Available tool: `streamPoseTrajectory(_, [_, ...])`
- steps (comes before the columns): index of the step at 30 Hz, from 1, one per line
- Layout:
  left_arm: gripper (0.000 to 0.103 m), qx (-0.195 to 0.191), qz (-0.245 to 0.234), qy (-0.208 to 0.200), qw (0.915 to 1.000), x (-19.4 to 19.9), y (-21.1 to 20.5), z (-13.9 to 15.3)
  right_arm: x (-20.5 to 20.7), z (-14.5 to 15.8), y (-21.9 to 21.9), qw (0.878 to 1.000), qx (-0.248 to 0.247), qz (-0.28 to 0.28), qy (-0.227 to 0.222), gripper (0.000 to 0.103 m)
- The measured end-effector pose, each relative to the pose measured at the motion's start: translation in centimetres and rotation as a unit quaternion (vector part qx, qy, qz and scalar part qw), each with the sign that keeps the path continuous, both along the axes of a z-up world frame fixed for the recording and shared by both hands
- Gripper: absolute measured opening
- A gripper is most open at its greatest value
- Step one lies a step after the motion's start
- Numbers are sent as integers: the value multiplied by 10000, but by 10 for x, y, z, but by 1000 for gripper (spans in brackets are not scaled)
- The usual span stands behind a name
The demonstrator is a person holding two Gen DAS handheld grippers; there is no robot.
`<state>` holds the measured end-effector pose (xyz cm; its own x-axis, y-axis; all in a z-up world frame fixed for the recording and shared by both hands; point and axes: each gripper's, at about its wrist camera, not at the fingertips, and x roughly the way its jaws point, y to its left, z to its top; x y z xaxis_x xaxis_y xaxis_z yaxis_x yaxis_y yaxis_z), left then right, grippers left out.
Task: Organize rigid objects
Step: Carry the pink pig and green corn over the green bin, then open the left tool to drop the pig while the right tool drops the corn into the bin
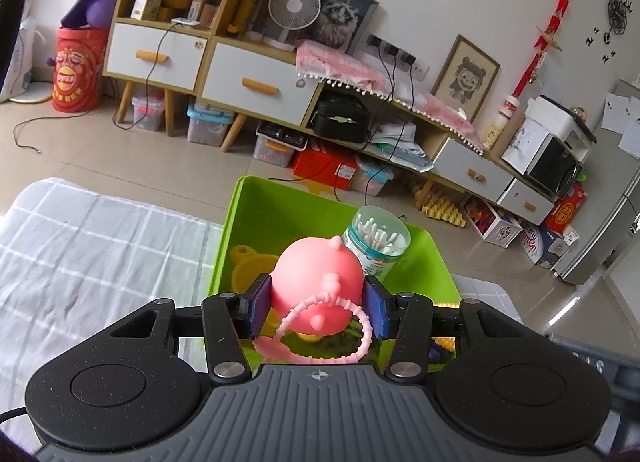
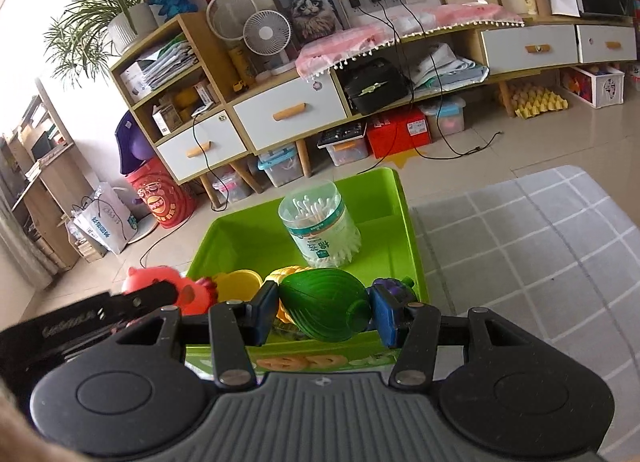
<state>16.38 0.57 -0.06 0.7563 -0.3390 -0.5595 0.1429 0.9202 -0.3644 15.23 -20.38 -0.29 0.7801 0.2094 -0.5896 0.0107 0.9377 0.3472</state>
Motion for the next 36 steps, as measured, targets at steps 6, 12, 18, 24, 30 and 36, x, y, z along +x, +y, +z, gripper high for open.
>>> streamPoseTrajectory(6, [54,284,-26,96,9995,18,-12,-11,10,-10,8,9999,-151,9,81,31])
streamPoseTrajectory(12, [54,434,38,238,9988,27,-13,-21,14,-17,12,9993,-351,8,106,31])
streamPoseTrajectory(18, [54,611,-30,261,9978,33,-19,-27,19,-19,14,9995,-298,42,3,31])
streamPoseTrajectory(24, [80,410,-133,45,9991,27,-15,-26,17,-17,7,9999,44,-90,-135,43])
streamPoseTrajectory(30, [84,484,-123,34,9987,19,-12,-21,16,-15,3,9998,72,-162,-19,47])
streamPoseTrajectory(36, [85,423,-128,95,9990,9,-8,-16,9,-10,3,9999,18,-137,30,49])
